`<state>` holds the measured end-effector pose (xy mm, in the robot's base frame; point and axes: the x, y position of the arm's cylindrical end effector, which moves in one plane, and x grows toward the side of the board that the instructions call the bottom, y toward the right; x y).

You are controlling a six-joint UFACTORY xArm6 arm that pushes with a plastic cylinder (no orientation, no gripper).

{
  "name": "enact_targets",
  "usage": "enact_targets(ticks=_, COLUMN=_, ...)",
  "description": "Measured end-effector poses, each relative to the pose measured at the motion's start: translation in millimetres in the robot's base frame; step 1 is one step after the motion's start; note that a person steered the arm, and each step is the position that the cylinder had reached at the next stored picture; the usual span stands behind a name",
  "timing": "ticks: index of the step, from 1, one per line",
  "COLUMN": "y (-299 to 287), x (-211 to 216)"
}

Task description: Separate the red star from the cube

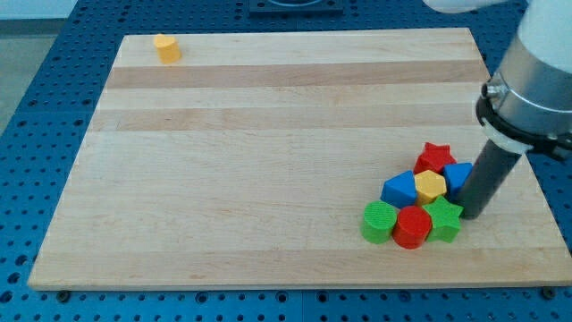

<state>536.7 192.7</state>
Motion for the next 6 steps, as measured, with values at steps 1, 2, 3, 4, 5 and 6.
enact_targets(ticks=1, y=-6.1, x=-18.6)
enact_targets(ticks=2, y=-7.7, x=-37.5)
enact_targets(ticks=3, y=-11.0, x=-55.5)
enact_targets(ticks=4, y=-19.9, x=-70.7)
enact_targets(ticks=5, y=-28.5, x=-85.6)
enact_targets(ticks=6, y=-44.5, x=-98.7)
